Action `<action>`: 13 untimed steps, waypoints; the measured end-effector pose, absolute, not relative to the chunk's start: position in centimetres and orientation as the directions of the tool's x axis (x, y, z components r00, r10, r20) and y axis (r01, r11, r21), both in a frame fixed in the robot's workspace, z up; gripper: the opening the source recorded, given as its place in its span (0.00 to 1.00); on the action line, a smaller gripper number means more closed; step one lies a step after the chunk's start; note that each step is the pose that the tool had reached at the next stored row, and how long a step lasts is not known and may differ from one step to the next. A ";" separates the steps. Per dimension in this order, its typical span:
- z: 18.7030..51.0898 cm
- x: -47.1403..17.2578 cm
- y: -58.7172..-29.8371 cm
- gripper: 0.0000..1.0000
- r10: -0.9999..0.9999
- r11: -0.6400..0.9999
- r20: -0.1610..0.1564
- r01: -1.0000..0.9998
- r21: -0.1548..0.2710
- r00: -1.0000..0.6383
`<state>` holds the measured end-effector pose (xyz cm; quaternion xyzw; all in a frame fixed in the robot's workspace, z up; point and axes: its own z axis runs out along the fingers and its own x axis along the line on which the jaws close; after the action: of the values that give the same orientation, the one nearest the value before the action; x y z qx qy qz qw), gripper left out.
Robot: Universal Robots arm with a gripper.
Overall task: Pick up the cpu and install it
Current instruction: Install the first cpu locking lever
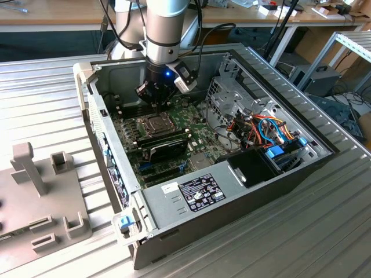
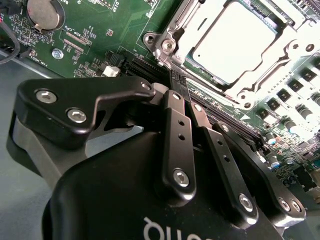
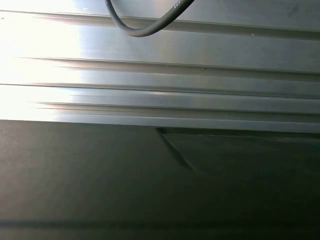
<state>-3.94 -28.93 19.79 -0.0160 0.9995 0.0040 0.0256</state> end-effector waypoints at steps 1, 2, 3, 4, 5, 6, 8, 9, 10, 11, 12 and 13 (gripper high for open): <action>19.8 -3.9 -28.9 0.11 -0.032 0.999 -0.051 -0.032 0.007 -0.998; 19.8 -3.9 -28.9 0.11 -0.032 0.999 -0.051 -0.032 0.007 -0.998; 19.8 -3.9 -28.9 0.11 -0.032 0.999 -0.051 -0.032 0.007 -0.998; 19.8 -3.9 -28.9 0.11 -0.032 0.999 -0.051 -0.032 0.007 -0.998; 19.8 -3.9 -28.9 0.11 -0.032 0.999 -0.051 -0.032 0.007 -0.998; 19.8 -3.9 -28.9 0.11 -0.032 0.999 -0.051 -0.032 0.007 -0.998; 19.8 -3.9 -28.9 0.11 -0.032 0.999 -0.051 -0.032 0.007 -0.998; 19.8 -3.9 -28.9 0.11 -0.032 0.999 -0.051 -0.032 0.007 -0.998; 19.9 -3.9 -28.9 0.11 -0.032 0.999 -0.052 -0.032 0.008 -0.998; 20.1 -3.9 -28.9 0.11 -0.032 0.999 -0.053 -0.032 0.009 -0.998; 20.2 -3.9 -28.9 0.11 -0.032 0.999 -0.053 -0.032 0.010 -0.998; 20.3 -3.9 -28.9 0.11 -0.031 0.999 -0.053 -0.032 0.010 -0.998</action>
<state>-3.89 -28.86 20.29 -0.0159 0.9995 0.0053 0.0266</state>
